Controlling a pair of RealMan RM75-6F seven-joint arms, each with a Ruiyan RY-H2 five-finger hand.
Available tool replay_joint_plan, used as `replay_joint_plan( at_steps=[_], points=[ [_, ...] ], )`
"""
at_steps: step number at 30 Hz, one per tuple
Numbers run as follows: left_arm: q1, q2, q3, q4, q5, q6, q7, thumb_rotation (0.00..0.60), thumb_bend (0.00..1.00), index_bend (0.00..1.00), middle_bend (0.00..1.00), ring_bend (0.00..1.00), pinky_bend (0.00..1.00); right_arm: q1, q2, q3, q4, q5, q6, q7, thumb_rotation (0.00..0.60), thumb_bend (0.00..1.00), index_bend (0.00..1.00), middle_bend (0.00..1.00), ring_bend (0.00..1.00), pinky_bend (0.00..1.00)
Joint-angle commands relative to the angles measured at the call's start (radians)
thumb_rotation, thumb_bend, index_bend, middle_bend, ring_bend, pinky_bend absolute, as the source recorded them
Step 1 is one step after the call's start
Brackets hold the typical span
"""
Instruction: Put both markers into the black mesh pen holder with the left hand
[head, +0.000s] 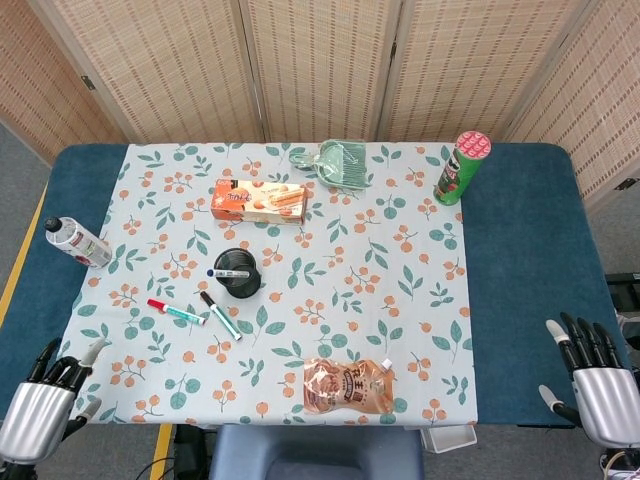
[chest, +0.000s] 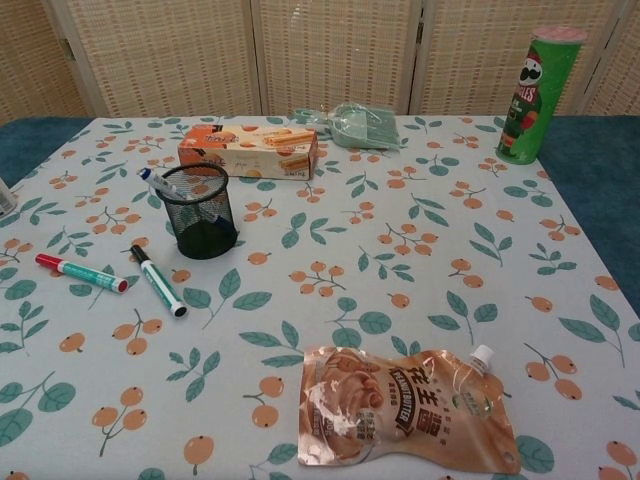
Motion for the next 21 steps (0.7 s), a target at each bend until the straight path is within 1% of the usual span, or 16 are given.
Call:
replay_joint_plan(
  at_steps=[1, 3, 4, 5, 7, 9, 12, 14, 21],
  points=[
    [-0.083, 0.049, -0.025, -0.05, 0.003, -0.102, -0.012, 0.6, 0.2, 0.12, 0.83, 0.75, 0.79, 0.026, -0.007, 0.019, 0.001, 0.042, -0.045, -0.012, 0.6, 0.2, 0.06, 0.0, 0.0, 0.01],
    [-0.131, 0.064, -0.035, -0.07, -0.012, -0.173, -0.036, 0.6, 0.2, 0.15, 0.91, 0.83, 0.87, 0.048, -0.007, 0.036, 0.003, 0.086, -0.088, -0.013, 0.6, 0.2, 0.06, 0.0, 0.0, 0.01],
    [-0.152, 0.069, -0.038, -0.078, -0.024, -0.207, -0.052, 0.6, 0.2, 0.17, 0.93, 0.85, 0.89, 0.057, -0.008, 0.043, 0.005, 0.101, -0.103, -0.013, 0.6, 0.2, 0.06, 0.0, 0.0, 0.01],
    [-0.174, 0.073, -0.041, -0.083, -0.035, -0.243, -0.07, 0.6, 0.2, 0.2, 0.96, 0.88, 0.92, 0.064, -0.009, 0.049, 0.007, 0.112, -0.114, -0.014, 0.6, 0.2, 0.06, 0.0, 0.0, 0.01],
    [-0.226, 0.075, -0.047, -0.087, -0.06, -0.324, -0.109, 0.6, 0.2, 0.27, 0.99, 0.91, 0.94, 0.076, -0.013, 0.055, 0.014, 0.117, -0.124, -0.015, 0.6, 0.2, 0.06, 0.0, 0.0, 0.01],
    [-0.273, 0.066, -0.056, -0.077, -0.081, -0.393, -0.126, 0.6, 0.2, 0.31, 1.0, 0.93, 0.95, 0.081, -0.022, 0.055, 0.023, 0.108, -0.119, -0.014, 0.6, 0.2, 0.06, 0.0, 0.0, 0.01],
    [-0.327, 0.045, -0.068, -0.053, -0.102, -0.47, -0.102, 0.6, 0.2, 0.33, 1.0, 0.93, 0.96, 0.085, -0.025, 0.044, 0.026, 0.095, -0.124, -0.012, 0.6, 0.2, 0.06, 0.0, 0.0, 0.01],
    [-0.358, 0.032, -0.075, -0.046, -0.122, -0.514, -0.09, 0.6, 0.2, 0.34, 1.0, 0.93, 0.96, 0.091, -0.025, 0.039, 0.029, 0.091, -0.134, -0.01, 0.6, 0.2, 0.06, 0.0, 0.0, 0.01],
    [-0.462, 0.016, -0.092, -0.015, -0.164, -0.636, -0.132, 0.6, 0.21, 0.37, 1.0, 0.93, 0.96, 0.11, -0.03, 0.044, 0.037, 0.129, -0.171, -0.023, 0.6, 0.2, 0.06, 0.0, 0.0, 0.01]
  ],
)
